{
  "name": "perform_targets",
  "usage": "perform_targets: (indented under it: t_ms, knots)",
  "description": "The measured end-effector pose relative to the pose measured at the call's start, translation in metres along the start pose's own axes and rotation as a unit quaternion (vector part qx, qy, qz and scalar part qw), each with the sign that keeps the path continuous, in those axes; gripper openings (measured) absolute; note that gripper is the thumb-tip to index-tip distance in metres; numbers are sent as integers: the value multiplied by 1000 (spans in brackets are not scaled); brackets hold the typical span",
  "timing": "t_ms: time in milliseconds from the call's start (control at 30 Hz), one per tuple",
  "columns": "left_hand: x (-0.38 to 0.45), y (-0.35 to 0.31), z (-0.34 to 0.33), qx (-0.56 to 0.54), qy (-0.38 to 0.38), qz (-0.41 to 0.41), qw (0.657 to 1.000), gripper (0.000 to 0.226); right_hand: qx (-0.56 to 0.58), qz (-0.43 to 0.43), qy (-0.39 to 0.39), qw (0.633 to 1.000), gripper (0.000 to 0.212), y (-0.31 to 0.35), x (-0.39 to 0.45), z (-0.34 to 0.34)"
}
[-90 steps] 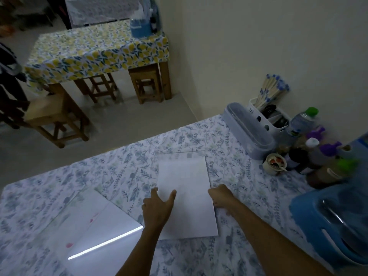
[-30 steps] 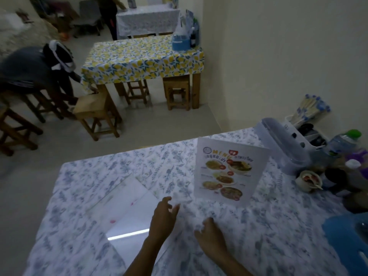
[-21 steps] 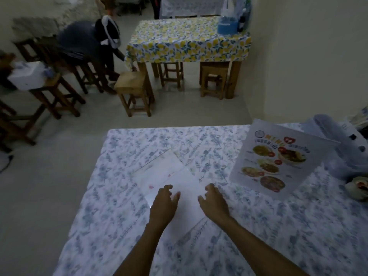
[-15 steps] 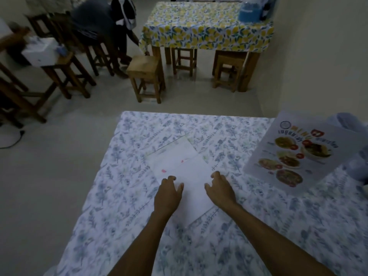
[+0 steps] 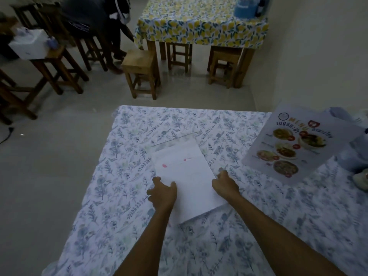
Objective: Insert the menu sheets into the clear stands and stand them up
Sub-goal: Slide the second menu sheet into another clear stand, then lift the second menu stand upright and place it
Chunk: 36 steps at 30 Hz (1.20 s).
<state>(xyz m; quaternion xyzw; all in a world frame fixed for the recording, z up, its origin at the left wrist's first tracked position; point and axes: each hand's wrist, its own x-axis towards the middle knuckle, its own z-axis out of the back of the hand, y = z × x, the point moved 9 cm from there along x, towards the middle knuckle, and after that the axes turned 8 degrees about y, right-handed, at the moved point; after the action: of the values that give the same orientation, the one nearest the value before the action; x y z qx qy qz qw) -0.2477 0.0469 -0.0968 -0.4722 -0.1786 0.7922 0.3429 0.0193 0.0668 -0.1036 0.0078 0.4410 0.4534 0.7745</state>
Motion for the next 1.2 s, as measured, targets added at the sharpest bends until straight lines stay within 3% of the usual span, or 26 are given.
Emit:
perform_targets:
  t_ms: [133, 200, 300, 400, 467, 567, 767, 933, 1067, 1200]
  knots:
    - [-6, -22, 38, 24, 31, -121, 992, 56, 68, 80, 32, 994, 35, 19, -18, 38]
    - [-9, -41, 55, 53, 48, -167, 983, 39, 117, 114, 86, 983, 27, 37, -31, 59]
    - [-13, -60, 79, -16, 110, -139, 984, 11, 171, 130, 116, 970, 11, 64, -53, 97]
    - [-23, -79, 96, -100, 174, -89, 976, 23, 256, 150, 154, 942, 19, 92, -66, 122]
    - [-21, -89, 109, -143, 177, -72, 971, 25, 268, 172, 162, 934, 20, 108, -69, 130]
    - [-18, -100, 113, -129, 164, -89, 974, 30, 243, 194, 120, 943, 17, 124, -64, 131]
    - [-6, -94, 103, -10, 92, -199, 976, 13, 164, 190, 10, 968, 13, 115, -33, 99]
    - [-6, -78, 99, 7, 25, -247, 969, 25, 103, 185, 11, 977, 27, 90, -19, 74]
    - [-1, -68, 99, 29, 31, -262, 964, 21, 7, 156, 39, 987, 24, 64, -3, 47]
    - [8, -57, 83, 58, 68, -246, 965, 14, -49, 162, 15, 985, 29, 57, 3, 30]
